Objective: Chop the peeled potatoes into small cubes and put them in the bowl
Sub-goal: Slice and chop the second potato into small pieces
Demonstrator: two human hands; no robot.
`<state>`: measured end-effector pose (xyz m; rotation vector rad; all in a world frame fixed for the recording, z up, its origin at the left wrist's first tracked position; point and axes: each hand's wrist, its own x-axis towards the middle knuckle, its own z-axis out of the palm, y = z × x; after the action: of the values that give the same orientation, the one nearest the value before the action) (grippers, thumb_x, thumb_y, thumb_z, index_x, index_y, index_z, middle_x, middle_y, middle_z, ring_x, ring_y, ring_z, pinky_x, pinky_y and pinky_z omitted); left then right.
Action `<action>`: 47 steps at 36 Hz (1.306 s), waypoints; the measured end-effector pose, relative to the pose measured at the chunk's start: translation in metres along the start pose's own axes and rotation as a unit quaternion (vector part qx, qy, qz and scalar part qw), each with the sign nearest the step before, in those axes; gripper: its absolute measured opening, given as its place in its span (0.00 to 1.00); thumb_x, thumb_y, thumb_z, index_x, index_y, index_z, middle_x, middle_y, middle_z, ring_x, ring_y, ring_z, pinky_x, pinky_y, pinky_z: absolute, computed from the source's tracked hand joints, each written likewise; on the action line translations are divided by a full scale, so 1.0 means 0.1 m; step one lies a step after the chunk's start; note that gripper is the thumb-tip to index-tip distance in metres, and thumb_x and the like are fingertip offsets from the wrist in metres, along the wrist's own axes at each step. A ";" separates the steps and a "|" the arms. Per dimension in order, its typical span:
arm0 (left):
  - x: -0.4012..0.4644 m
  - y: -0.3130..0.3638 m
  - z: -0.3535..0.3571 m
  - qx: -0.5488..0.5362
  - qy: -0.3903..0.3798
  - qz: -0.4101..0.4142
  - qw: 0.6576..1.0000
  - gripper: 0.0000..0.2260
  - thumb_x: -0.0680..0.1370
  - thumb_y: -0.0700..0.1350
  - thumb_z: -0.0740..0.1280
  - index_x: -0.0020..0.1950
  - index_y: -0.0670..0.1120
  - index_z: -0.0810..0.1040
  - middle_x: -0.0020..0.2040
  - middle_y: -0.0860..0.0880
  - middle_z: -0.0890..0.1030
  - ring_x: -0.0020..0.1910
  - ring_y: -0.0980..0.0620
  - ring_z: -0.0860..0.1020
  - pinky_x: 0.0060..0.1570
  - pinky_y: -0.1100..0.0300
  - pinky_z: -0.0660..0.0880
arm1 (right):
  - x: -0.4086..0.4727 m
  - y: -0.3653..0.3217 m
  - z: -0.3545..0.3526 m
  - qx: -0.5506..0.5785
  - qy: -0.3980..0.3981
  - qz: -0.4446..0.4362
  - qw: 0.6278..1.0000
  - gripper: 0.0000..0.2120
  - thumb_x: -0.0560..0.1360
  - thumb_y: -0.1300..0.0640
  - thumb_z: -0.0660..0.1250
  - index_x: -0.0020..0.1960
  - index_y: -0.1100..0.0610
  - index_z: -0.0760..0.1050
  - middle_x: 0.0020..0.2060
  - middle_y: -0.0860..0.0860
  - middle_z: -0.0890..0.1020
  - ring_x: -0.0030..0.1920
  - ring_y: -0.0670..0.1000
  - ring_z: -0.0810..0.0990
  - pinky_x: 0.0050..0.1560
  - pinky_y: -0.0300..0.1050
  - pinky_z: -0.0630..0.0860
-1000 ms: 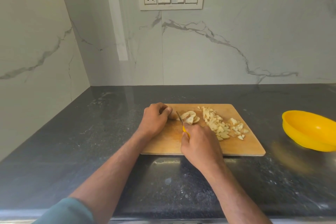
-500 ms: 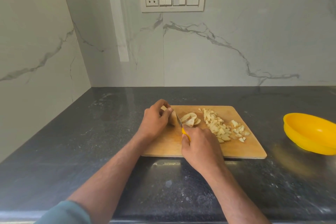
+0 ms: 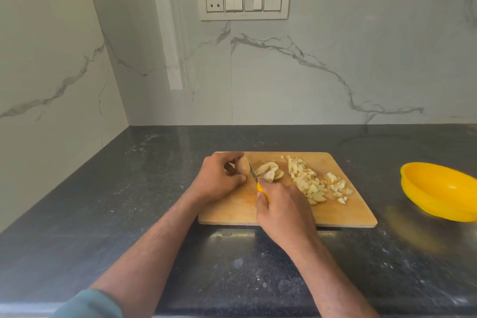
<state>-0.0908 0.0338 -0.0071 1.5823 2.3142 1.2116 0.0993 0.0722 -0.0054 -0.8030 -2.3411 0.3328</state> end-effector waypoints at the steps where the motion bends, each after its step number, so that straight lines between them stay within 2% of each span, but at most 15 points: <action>1: 0.01 -0.01 0.01 0.008 0.002 -0.002 1.000 0.26 0.72 0.43 0.78 0.70 0.50 0.79 0.55 0.55 0.83 0.49 0.60 0.81 0.46 0.78 0.70 | 0.00 0.00 0.00 0.002 0.002 -0.002 1.000 0.18 0.82 0.51 0.61 0.71 0.49 0.75 0.44 0.49 0.85 0.34 0.44 0.70 0.27 0.27 0.56; 4: 0.04 -0.02 0.03 0.021 0.016 0.002 1.000 0.23 0.74 0.46 0.78 0.68 0.49 0.80 0.57 0.52 0.81 0.49 0.57 0.80 0.46 0.75 0.70 | 0.00 0.01 0.00 0.005 0.004 -0.005 1.000 0.17 0.81 0.51 0.61 0.68 0.50 0.77 0.42 0.50 0.85 0.33 0.45 0.70 0.27 0.28 0.56; 8: 0.05 -0.01 0.06 0.035 0.003 0.017 0.999 0.07 0.77 0.49 0.74 0.52 0.48 0.83 0.46 0.54 0.83 0.46 0.56 0.79 0.48 0.59 0.75 | -0.01 0.00 0.00 0.031 0.006 0.001 1.000 0.19 0.81 0.51 0.61 0.71 0.50 0.74 0.45 0.51 0.86 0.35 0.46 0.73 0.31 0.31 0.63; 13: 0.02 -0.01 0.03 0.004 -0.006 -0.008 1.000 0.19 0.78 0.52 0.74 0.67 0.49 0.80 0.52 0.55 0.83 0.51 0.57 0.80 0.53 0.63 0.75 | -0.01 0.01 -0.01 0.048 0.020 0.010 0.999 0.19 0.81 0.53 0.63 0.71 0.53 0.75 0.45 0.52 0.86 0.33 0.48 0.75 0.30 0.33 0.65; 16: 0.02 0.00 0.02 0.010 -0.009 -0.008 1.000 0.11 0.79 0.51 0.72 0.58 0.48 0.84 0.50 0.52 0.84 0.51 0.53 0.80 0.55 0.54 0.78 | 0.00 0.02 0.01 0.045 0.032 0.020 0.998 0.19 0.80 0.53 0.63 0.69 0.54 0.76 0.42 0.52 0.85 0.31 0.48 0.74 0.33 0.40 0.73; 18: 0.01 0.01 0.02 0.013 -0.020 -0.002 1.000 0.09 0.80 0.52 0.70 0.48 0.47 0.84 0.45 0.51 0.84 0.48 0.50 0.80 0.54 0.48 0.78 | 0.00 0.02 0.01 0.044 0.043 0.020 0.998 0.18 0.80 0.54 0.64 0.69 0.54 0.77 0.37 0.53 0.84 0.28 0.47 0.71 0.32 0.39 0.69; 23: 0.01 0.03 0.04 0.017 -0.011 0.007 1.000 0.11 0.81 0.52 0.69 0.40 0.50 0.81 0.40 0.54 0.82 0.42 0.56 0.78 0.45 0.55 0.74 | -0.02 0.00 0.02 0.048 0.037 0.003 0.998 0.19 0.80 0.54 0.64 0.70 0.55 0.76 0.34 0.52 0.84 0.25 0.43 0.65 0.30 0.36 0.64; 25: 0.02 0.02 0.05 0.002 0.005 -0.007 1.000 0.06 0.80 0.52 0.70 0.48 0.52 0.84 0.45 0.53 0.85 0.43 0.57 0.78 0.47 0.59 0.72 | -0.01 0.01 0.03 0.046 0.031 0.001 0.998 0.19 0.80 0.53 0.64 0.70 0.54 0.76 0.34 0.52 0.84 0.27 0.45 0.67 0.31 0.37 0.66; 27: 0.01 0.03 0.04 -0.006 0.020 -0.026 0.999 0.15 0.79 0.52 0.72 0.63 0.49 0.82 0.53 0.51 0.85 0.48 0.57 0.79 0.52 0.62 0.72 | -0.01 0.02 0.04 0.043 0.026 -0.001 0.999 0.19 0.80 0.53 0.63 0.70 0.54 0.76 0.35 0.52 0.84 0.29 0.46 0.68 0.31 0.39 0.67; 29: 0.01 0.03 0.04 -0.008 0.027 -0.030 0.999 0.18 0.79 0.52 0.73 0.67 0.48 0.81 0.55 0.50 0.85 0.49 0.57 0.79 0.53 0.63 0.73 | -0.01 0.02 0.04 0.042 0.028 -0.005 0.999 0.19 0.80 0.54 0.64 0.70 0.54 0.76 0.35 0.52 0.84 0.29 0.46 0.68 0.32 0.39 0.66; 34: -0.01 0.10 0.03 0.007 0.027 0.008 1.000 0.04 0.80 0.50 0.71 0.49 0.53 0.86 0.43 0.57 0.84 0.43 0.58 0.79 0.48 0.59 0.74 | -0.01 0.02 0.04 0.043 0.051 -0.008 0.998 0.18 0.79 0.55 0.66 0.68 0.55 0.78 0.30 0.51 0.81 0.24 0.43 0.64 0.31 0.38 0.64; 38: 0.02 0.08 0.03 0.021 0.037 0.023 0.999 0.08 0.80 0.49 0.71 0.40 0.56 0.83 0.41 0.57 0.83 0.41 0.59 0.79 0.44 0.61 0.72 | -0.02 0.03 0.05 0.040 0.026 -0.011 0.999 0.19 0.80 0.53 0.64 0.70 0.54 0.76 0.35 0.52 0.83 0.28 0.46 0.67 0.30 0.39 0.65; 40: 0.02 0.07 0.05 0.009 0.045 0.014 0.999 0.03 0.79 0.50 0.72 0.46 0.55 0.85 0.43 0.57 0.85 0.42 0.61 0.80 0.46 0.62 0.73 | -0.02 0.04 0.06 0.042 0.023 -0.011 0.999 0.19 0.80 0.53 0.63 0.71 0.53 0.75 0.36 0.52 0.83 0.29 0.45 0.67 0.31 0.39 0.65; 42: 0.02 0.07 0.04 0.003 0.053 -0.001 0.999 0.11 0.78 0.50 0.74 0.59 0.50 0.86 0.51 0.54 0.86 0.46 0.60 0.81 0.52 0.61 0.77 | -0.01 0.03 0.06 0.037 0.022 -0.012 0.999 0.19 0.81 0.53 0.63 0.71 0.53 0.74 0.36 0.52 0.83 0.29 0.45 0.67 0.30 0.38 0.64; 47: 0.02 0.05 0.03 0.018 0.035 0.005 0.999 0.04 0.76 0.49 0.74 0.45 0.49 0.86 0.41 0.56 0.84 0.46 0.61 0.80 0.52 0.57 0.77 | -0.02 -0.01 0.04 0.029 0.013 -0.028 0.999 0.19 0.81 0.54 0.64 0.70 0.54 0.75 0.36 0.51 0.84 0.24 0.40 0.62 0.26 0.29 0.54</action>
<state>-0.0864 0.0379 -0.0050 1.5893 2.3857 1.2536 0.0972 0.0696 -0.0091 -0.7090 -2.3133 0.3622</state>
